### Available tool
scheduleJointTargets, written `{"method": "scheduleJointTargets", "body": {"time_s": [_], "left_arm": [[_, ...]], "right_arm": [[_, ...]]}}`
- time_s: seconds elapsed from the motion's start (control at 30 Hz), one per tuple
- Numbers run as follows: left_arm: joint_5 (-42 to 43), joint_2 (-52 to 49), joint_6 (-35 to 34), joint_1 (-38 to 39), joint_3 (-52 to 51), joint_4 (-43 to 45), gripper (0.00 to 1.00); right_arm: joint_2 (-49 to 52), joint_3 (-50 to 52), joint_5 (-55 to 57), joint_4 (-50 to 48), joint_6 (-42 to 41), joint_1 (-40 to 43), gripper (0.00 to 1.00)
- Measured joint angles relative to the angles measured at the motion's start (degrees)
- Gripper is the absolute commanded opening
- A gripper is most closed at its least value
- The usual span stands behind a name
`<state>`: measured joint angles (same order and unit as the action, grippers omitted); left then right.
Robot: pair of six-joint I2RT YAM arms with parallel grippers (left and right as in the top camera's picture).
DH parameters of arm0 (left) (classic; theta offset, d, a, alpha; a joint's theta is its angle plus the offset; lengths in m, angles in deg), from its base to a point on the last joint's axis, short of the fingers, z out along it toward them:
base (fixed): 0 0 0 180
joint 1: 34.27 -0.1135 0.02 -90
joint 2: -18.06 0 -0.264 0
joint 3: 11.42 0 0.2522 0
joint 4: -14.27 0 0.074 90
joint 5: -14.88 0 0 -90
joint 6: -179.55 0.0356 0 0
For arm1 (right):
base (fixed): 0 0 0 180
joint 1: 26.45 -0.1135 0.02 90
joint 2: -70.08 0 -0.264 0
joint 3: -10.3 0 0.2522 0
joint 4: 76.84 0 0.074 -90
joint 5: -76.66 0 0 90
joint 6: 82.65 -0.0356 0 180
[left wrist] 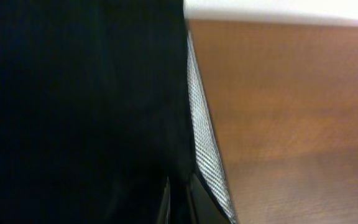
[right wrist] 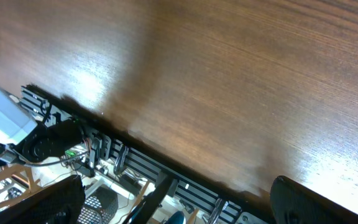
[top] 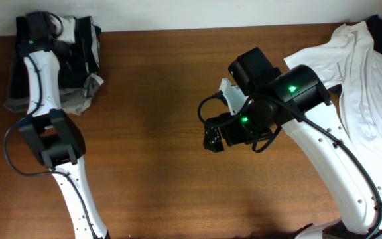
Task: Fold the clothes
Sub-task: 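Lower the trousers onto the grey stack and open the left gripper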
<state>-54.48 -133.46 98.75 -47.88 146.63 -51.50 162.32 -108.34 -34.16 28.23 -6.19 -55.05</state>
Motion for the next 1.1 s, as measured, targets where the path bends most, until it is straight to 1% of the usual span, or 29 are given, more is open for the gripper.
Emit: {"method": "scheduleJointTargets", "body": {"time_s": [0.07,0.13,0.2,0.27,0.3,0.4,0.43,0.47,0.5,0.57,0.63,0.7,0.73,0.77,0.8,0.87,0.9,0.97,1.0,1.1], "left_arm": [[0.4,-1.6,0.4,0.5,-0.2,-7.0,0.00],[0.6,-1.5,0.4,0.9,-0.1,-9.9,0.00],[0.6,-1.5,0.4,0.9,-0.1,-10.6,0.00],[0.6,-1.5,0.4,0.9,0.0,-9.3,0.00],[0.6,-1.5,0.4,0.9,0.5,-7.6,0.00],[0.4,-0.9,0.3,0.9,3.0,3.5,0.00],[0.3,-0.2,0.4,0.9,3.4,9.2,0.00],[-0.2,0.5,0.4,0.9,3.7,12.7,0.01],[-1.4,1.3,0.4,0.9,3.8,15.5,0.04],[-3.1,1.5,0.4,0.9,3.8,18.3,0.05],[-3.6,0.4,0.4,0.9,4.0,19.9,0.17],[-3.7,-1.5,0.3,0.9,4.2,20.8,0.26],[-3.8,-3.0,0.1,0.9,4.2,21.2,0.45],[-3.9,-5.7,0.2,0.9,4.2,21.2,0.52],[-4.0,-7.2,0.4,0.9,4.2,21.2,0.56],[-2.6,-8.6,0.0,1.0,4.2,21.2,0.56],[-2.0,-8.5,-0.1,1.1,4.7,20.9,0.61],[-0.9,-8.4,-0.2,1.0,5.9,18.1,0.82],[-0.6,-8.2,0.0,1.0,6.4,16.5,0.99],[0.2,-3.8,-0.5,1.0,7.6,2.9,0.99]], "right_arm": [[0.0,0.0,0.0,0.0,0.0,0.0,0.99],[0.0,0.0,0.0,0.0,0.0,0.0,0.99],[0.0,0.0,0.2,0.0,0.0,0.0,0.99],[0.0,0.0,0.3,0.0,0.0,0.0,0.99],[0.0,0.0,0.3,0.0,0.0,0.0,0.99],[0.0,0.0,0.8,-0.2,0.0,0.0,0.99],[0.0,0.0,1.0,-0.2,0.0,0.0,0.99],[0.0,0.0,1.1,-0.2,0.0,0.0,0.98],[0.0,0.0,1.3,-0.2,0.0,0.0,0.99],[0.0,0.0,1.4,-1.0,0.0,0.0,0.99],[0.0,0.0,1.3,-1.2,0.0,0.0,0.99],[0.0,0.0,1.4,-1.2,0.0,0.0,0.98],[0.0,0.0,1.4,-1.3,0.0,0.0,0.99],[0.0,0.0,1.4,-1.3,0.0,0.0,0.99],[0.0,0.0,1.3,-1.2,0.0,0.0,0.99],[0.0,0.0,1.3,-1.2,0.0,0.0,0.99],[0.0,0.0,1.3,-1.2,0.0,0.0,0.99],[0.0,0.0,1.3,-1.1,0.0,0.0,0.99],[0.0,0.0,1.3,-1.0,0.0,0.0,0.99],[0.0,0.0,1.3,-1.0,0.0,0.0,0.99]]}}
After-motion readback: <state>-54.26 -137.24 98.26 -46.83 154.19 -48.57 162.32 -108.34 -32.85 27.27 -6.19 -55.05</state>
